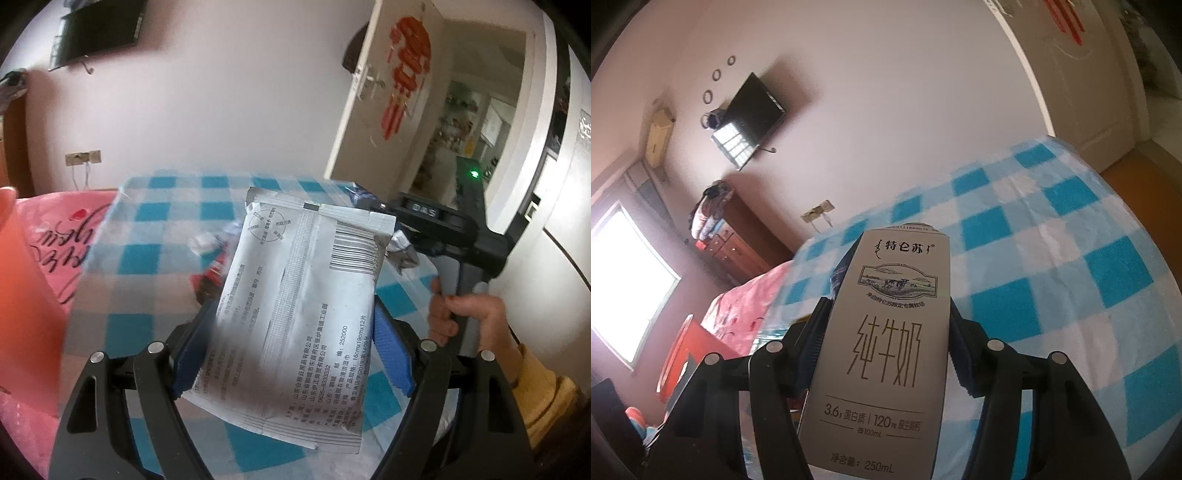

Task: Collect trash
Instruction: 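Carry the packet and carton over the orange bucket and open both tools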

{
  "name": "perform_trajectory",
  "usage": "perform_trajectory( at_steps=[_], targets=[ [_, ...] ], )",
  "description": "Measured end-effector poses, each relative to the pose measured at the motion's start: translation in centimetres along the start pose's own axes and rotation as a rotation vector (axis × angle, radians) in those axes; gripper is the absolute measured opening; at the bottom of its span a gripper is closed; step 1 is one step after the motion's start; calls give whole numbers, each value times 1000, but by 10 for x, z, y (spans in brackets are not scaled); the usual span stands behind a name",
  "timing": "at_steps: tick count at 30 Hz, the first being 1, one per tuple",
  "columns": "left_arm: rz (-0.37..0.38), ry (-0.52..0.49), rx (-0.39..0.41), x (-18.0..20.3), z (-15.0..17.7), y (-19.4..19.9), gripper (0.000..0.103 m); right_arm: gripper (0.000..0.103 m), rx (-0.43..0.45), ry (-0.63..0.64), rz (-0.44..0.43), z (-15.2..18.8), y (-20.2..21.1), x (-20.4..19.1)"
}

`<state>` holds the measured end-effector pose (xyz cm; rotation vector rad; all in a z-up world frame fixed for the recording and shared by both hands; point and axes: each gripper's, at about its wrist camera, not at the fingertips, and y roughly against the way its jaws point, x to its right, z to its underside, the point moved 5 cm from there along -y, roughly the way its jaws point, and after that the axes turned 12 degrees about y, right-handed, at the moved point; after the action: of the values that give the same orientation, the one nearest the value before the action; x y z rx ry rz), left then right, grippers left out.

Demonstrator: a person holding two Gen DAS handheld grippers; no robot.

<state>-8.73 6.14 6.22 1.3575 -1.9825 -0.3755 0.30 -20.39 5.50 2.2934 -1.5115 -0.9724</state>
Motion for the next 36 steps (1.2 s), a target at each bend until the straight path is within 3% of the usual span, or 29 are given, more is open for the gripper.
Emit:
perform_trajectory(
  at_steps=[9,20,29,36],
  targets=[
    [-61,68,139,-39,-33,50,80,60,-15,74,-131,-29,-3,-86],
    [-274,170,323,-117,-69,126,81,60,-105,236,-395,-50,-45,-246],
    [-421,326,372,-188,-77,147,81,60,-156,349,-530,-46,-82,-364],
    [-484,384,385,-215,-79,145,81,60,-204,395,-575,-38,-113,-415]
  ],
)
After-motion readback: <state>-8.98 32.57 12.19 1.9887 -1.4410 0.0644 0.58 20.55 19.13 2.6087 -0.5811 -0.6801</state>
